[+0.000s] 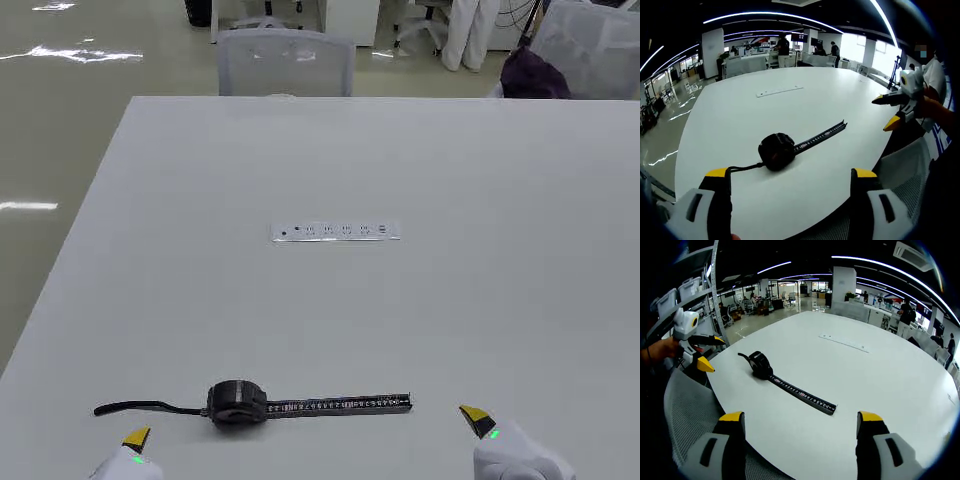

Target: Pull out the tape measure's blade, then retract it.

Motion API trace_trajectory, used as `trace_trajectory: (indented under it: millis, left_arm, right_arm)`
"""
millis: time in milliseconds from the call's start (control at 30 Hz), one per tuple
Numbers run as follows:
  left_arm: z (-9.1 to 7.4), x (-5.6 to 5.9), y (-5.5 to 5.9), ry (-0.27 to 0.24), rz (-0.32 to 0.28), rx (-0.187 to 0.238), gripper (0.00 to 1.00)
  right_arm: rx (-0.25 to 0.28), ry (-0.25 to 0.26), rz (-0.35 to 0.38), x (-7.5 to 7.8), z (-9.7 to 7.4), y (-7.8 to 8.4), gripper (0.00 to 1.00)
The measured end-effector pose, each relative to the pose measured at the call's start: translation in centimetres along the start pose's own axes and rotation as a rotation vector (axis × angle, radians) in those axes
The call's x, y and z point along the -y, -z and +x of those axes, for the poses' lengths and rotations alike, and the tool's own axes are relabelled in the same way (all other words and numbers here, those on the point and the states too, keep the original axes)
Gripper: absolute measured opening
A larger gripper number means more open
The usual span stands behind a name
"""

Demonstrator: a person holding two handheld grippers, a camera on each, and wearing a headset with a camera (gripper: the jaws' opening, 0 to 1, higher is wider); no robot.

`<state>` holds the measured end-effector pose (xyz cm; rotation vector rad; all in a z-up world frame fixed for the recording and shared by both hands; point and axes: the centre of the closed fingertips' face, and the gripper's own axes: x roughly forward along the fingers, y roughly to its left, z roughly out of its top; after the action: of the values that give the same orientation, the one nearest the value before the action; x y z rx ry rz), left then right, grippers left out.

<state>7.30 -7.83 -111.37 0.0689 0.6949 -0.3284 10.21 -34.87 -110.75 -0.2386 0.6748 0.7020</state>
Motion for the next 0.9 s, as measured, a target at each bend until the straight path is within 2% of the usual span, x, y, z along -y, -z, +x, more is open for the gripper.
trace_trajectory:
  millis: [67,200,500,900]
  left_arm:
    - [0.0,0.4,-0.3,0.006,-0.014,0.006,0.99]
    - [0.1,0.7,-0.2,-0.002,0.005,-0.006,0.99]
    - [0.0,0.2,0.0,-0.044,-0.038,-0.005,0.99]
    - [0.2,0.1,0.3,-0.054,-0.077,-0.008,0.99]
  right_arm:
    - [0.006,-0.006,-0.002,-0.6,0.0,-0.2,0.94]
    - [0.007,-0.017,-0.002,-1.1,0.1,-0.2,0.94]
    - [0.014,-0.008,0.015,-1.0,0.0,-0.3,0.94]
    - [-0.007,-0.013,0.014,-1.4,0.4,0.3,0.94]
